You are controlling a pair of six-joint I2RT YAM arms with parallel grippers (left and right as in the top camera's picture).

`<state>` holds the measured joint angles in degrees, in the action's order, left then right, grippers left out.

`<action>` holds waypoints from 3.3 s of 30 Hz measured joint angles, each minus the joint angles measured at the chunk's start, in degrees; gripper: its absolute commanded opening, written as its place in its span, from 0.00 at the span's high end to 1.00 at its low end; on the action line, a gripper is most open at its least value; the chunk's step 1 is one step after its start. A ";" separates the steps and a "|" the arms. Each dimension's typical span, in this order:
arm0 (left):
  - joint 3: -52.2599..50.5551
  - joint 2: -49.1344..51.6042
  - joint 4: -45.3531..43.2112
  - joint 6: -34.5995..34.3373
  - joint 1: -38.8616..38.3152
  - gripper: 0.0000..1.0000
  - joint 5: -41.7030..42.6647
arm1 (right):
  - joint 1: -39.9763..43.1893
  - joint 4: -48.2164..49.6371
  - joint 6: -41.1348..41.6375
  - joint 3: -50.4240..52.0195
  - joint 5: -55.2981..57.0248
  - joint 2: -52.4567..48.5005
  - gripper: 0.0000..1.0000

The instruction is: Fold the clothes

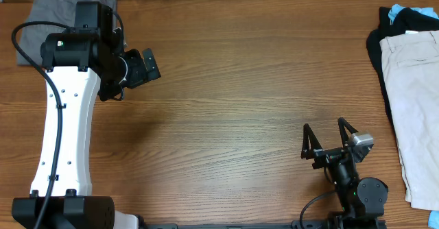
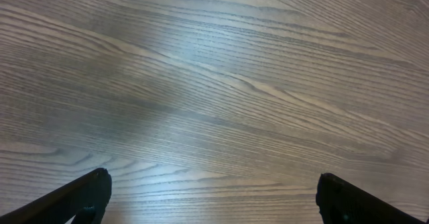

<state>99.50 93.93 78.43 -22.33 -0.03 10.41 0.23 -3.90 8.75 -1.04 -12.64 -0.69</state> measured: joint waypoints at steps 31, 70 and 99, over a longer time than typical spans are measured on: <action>0.00 0.00 0.00 0.00 0.00 0.00 0.00 | 0.00 0.00 0.00 0.00 0.02 0.00 0.00; -44.30 -43.71 -28.37 0.76 -4.31 0.00 -5.95 | 0.00 0.00 0.00 0.00 0.02 0.00 0.00; -88.96 -86.64 -61.24 1.79 -4.31 0.00 -8.94 | 0.00 0.00 0.02 0.00 0.04 0.00 0.00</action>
<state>10.55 7.29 17.19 -20.53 -4.34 1.48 0.23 -3.90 8.78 -1.04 -12.60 -0.69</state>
